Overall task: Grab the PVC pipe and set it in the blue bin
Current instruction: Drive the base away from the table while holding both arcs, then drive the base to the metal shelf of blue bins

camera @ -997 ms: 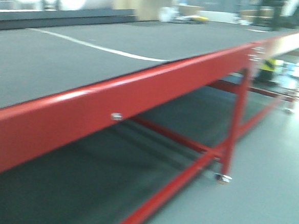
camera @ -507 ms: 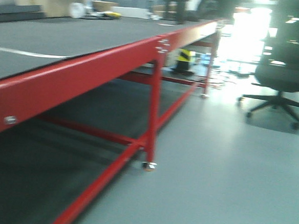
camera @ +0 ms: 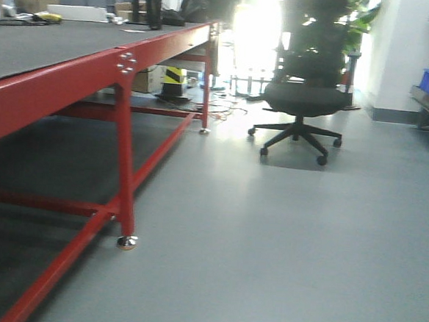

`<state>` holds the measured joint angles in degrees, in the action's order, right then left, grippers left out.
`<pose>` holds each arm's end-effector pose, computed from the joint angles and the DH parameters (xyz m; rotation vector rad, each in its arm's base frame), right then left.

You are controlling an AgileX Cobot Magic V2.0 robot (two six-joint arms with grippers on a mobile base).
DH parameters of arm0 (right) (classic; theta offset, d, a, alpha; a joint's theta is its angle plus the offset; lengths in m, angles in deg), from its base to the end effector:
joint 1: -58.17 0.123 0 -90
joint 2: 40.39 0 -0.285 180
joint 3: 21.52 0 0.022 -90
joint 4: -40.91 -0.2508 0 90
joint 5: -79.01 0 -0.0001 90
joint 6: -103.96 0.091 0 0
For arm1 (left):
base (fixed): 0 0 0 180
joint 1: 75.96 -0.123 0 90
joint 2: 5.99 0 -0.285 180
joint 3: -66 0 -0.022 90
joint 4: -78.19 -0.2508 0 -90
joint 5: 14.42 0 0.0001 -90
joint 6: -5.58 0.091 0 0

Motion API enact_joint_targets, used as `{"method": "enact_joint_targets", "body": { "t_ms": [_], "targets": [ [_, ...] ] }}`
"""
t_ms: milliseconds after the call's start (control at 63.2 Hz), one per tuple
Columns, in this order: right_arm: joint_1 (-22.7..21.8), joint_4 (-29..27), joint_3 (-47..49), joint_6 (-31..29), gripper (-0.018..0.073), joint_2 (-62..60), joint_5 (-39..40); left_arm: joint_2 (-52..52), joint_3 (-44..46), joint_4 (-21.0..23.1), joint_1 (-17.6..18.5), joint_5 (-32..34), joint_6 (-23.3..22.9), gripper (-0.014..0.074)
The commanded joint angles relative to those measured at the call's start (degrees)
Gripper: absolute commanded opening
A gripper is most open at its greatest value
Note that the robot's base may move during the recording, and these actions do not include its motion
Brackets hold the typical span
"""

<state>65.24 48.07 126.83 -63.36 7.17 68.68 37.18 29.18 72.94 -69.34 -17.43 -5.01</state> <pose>0.1401 0.0153 0.4026 -0.0019 1.5635 0.1573 0.1248 -0.0140 0.3943 0.0122 1.4505 -0.1675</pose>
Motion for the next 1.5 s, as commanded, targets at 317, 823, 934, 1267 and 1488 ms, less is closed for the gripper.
{"method": "enact_joint_targets", "body": {
  "t_ms": [317,823,934,1267,1488],
  "targets": [
    [0.0,0.2,0.0,-0.4,-0.0167,-0.1,1.8,-0.3,0.0,0.0,0.4,1.4,0.0,-0.0111],
    [0.0,0.2,0.0,-0.4,-0.0167,-0.1,1.8,-0.3,0.0,0.0,0.4,1.4,0.0,-0.0111],
    [0.0,0.2,0.0,-0.4,-0.0167,-0.1,1.8,-0.3,0.0,0.0,0.4,1.4,0.0,-0.0111],
    [0.0,0.2,0.0,-0.4,-0.0167,-0.1,1.8,-0.3,0.0,0.0,0.4,1.4,0.0,-0.0111],
    [0.0,0.2,0.0,-0.4,-0.0167,-0.1,1.8,-0.3,0.0,0.0,0.4,1.4,0.0,-0.0111]
  ]
}}
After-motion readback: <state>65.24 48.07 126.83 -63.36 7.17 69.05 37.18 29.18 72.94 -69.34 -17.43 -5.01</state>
